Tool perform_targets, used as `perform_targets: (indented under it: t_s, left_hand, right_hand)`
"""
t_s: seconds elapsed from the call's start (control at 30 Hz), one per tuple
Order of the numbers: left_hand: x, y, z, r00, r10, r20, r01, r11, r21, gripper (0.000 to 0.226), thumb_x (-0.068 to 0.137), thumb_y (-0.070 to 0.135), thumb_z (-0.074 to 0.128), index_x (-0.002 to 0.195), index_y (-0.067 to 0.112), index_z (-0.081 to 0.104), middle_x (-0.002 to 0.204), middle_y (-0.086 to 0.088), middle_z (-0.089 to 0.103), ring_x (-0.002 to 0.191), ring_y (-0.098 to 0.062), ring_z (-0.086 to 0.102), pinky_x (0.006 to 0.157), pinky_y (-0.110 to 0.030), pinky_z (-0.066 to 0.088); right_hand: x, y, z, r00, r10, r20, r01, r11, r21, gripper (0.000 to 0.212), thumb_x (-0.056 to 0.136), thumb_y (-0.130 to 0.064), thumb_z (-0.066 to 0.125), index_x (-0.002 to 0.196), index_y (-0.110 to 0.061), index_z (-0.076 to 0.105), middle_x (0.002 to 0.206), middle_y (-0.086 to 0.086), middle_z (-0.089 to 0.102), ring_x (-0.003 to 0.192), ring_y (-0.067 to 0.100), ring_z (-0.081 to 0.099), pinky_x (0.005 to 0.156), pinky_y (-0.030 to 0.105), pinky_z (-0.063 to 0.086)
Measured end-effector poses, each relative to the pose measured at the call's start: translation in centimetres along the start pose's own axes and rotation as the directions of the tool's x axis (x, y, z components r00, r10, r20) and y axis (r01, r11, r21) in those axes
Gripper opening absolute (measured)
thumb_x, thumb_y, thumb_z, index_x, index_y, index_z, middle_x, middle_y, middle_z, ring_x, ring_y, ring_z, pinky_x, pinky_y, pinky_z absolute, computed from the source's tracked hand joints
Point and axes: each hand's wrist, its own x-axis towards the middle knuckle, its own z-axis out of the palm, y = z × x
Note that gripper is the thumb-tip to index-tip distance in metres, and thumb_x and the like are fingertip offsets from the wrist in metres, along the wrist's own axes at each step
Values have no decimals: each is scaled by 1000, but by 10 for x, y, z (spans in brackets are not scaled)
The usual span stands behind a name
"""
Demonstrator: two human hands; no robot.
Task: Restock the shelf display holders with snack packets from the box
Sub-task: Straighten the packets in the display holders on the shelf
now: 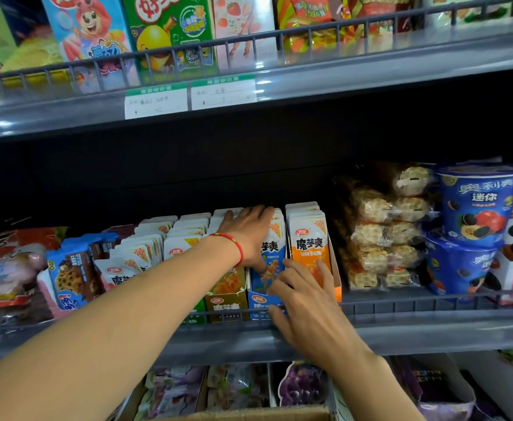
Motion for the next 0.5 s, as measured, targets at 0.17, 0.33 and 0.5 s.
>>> perform_targets:
  t_s: [0.17,0.33,0.5]
  left_hand:
    - [5,-2,-9,992,11,122,-7,999,-37,142,66,59,85,160,19,-15,170,-5,-8,157,-27,-2,124,-60,13]
    - [2,0,-2,998,12,63,-10,999,-30,145,62,69,81,160,18,-13,170,-5,-5,157,-27,1,124,-59,13]
    - [2,-3,2,1000,19,13,-19,1000,-24,140,64,70,80,161,18,-8,170,-4,1,156,-26,6,124,-57,16]
  right_hand:
    - [-1,1,-1,1000,20,19,-20,1000,19,23,90,-35,63,111,-27,65,122,-6,63,143,21,45,118,65,24]
    - [0,0,-3,998,24,54,-26,999,24,27,90,-34,67,116,-26,65,125,-5,63,145,22,42,119,65,21]
    - [-1,5,-7,999,20,37,-24,992,123,35,94,-32,64,129,-28,61,137,-10,54,149,15,33,124,58,14]
